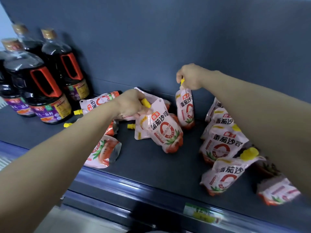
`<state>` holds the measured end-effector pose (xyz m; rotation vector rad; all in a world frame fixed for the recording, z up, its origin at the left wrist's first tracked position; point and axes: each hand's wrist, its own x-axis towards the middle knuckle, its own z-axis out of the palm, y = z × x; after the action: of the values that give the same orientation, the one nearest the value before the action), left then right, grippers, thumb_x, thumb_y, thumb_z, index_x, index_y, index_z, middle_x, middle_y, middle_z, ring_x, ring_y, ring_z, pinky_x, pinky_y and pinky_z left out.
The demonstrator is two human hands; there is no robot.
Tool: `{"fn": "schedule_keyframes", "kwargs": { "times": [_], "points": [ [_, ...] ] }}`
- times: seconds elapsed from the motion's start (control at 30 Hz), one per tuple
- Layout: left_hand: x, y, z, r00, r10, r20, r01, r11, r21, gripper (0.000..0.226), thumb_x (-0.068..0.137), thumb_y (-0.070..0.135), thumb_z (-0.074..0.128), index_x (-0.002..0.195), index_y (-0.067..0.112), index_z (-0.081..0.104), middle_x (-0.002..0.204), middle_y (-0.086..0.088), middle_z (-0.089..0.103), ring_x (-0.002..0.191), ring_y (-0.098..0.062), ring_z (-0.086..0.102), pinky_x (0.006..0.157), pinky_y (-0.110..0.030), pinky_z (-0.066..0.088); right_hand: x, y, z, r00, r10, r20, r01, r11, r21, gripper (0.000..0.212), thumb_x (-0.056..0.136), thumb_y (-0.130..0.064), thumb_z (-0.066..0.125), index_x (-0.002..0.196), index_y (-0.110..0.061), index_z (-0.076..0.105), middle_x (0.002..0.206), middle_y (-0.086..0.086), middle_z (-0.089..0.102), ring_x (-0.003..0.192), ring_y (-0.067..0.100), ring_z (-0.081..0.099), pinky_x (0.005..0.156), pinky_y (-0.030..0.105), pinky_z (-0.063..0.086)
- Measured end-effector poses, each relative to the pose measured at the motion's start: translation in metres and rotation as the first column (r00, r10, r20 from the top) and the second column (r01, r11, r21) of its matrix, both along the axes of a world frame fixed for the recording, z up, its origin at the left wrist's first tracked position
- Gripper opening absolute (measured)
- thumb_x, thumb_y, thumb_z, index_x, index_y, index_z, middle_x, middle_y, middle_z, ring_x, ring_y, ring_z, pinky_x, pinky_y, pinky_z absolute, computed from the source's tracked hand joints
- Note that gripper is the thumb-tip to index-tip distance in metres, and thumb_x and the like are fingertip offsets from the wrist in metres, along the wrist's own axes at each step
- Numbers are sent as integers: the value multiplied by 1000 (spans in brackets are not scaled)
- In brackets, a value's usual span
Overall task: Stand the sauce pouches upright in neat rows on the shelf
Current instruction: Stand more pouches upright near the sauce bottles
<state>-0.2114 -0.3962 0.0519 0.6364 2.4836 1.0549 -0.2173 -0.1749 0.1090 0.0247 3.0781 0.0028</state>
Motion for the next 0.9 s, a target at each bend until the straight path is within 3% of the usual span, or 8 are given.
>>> {"fn": "schedule_keyframes", "kwargs": {
  "times": [0.13, 0.27, 0.37, 0.57, 0.67, 0.73, 0.83, 0.9],
  "points": [
    [11, 12, 17, 990, -4, -142, -1, 999, -33, 23, 74, 18, 76, 83, 0, 66, 83, -17, 67, 74, -22, 58, 75, -35, 50, 7, 5, -2, 992, -105, -64, 104, 994, -13, 24, 86, -10, 65, 109, -2, 67, 113, 17, 65, 103, 36, 62, 88, 37, 53],
    [21, 16, 27, 979, -36, -200, 25, 998, -54, 16, 73, 16, 77, 82, 5, 69, 90, -16, 72, 85, -27, 66, 83, -38, 51, 11, 9, -5, 962, -214, -168, 206, 977, -61, 12, 86, -8, 63, 93, 3, 64, 87, 15, 58, 81, 33, 58, 69, 34, 49],
    [26, 16, 30, 973, -45, -226, 34, 998, -55, 15, 73, 15, 77, 82, 7, 69, 89, -14, 72, 84, -25, 66, 82, -37, 52, 12, 9, -8, 945, -260, -197, 240, 964, -118, 10, 86, -7, 63, 86, 3, 64, 76, 12, 53, 74, 31, 55, 65, 32, 47],
    [31, 19, 31, 976, -66, -207, 53, 996, -67, 18, 72, 15, 77, 84, 4, 69, 87, -13, 72, 79, -24, 65, 82, -39, 54, 13, 1, -9, 954, -260, -150, 238, 960, -147, 16, 85, -7, 64, 99, 2, 65, 104, 19, 63, 79, 32, 54, 75, 35, 51],
    [35, 24, 32, 969, -139, -203, 105, 980, -169, 15, 74, 19, 76, 83, 9, 70, 88, -7, 72, 80, -21, 64, 74, -32, 53, 17, 4, -4, 956, -262, -131, 243, 959, -148, 25, 85, -6, 63, 109, 1, 63, 112, 18, 62, 89, 33, 58, 81, 36, 52],
    [37, 28, 31, 962, -177, -207, 130, 967, -220, 14, 74, 22, 76, 82, 12, 72, 86, -4, 72, 79, -19, 63, 69, -24, 46, 21, 4, 1, 960, -253, -121, 234, 960, -153, 22, 85, -9, 64, 105, 1, 63, 106, 17, 62, 94, 36, 60, 81, 35, 53],
    [40, 38, 30, 960, -154, -232, 109, 975, -194, 17, 74, 23, 76, 83, 9, 74, 86, -11, 72, 71, -18, 58, 64, -24, 43, 28, 7, 7, 957, -257, -132, 233, 957, -171, 22, 85, -11, 63, 69, -4, 51, 73, 11, 49, 77, 32, 46, 61, 28, 40],
    [41, 47, 28, 960, -142, -243, 106, 983, -153, 16, 75, 22, 75, 83, 8, 74, 84, -13, 71, 67, -18, 56, 64, -26, 45, 32, 8, 10, 957, -248, -148, 219, 957, -191, 16, 86, -10, 62, 75, -1, 56, 78, 14, 54, 77, 30, 46, 64, 29, 40]
  ]
}}
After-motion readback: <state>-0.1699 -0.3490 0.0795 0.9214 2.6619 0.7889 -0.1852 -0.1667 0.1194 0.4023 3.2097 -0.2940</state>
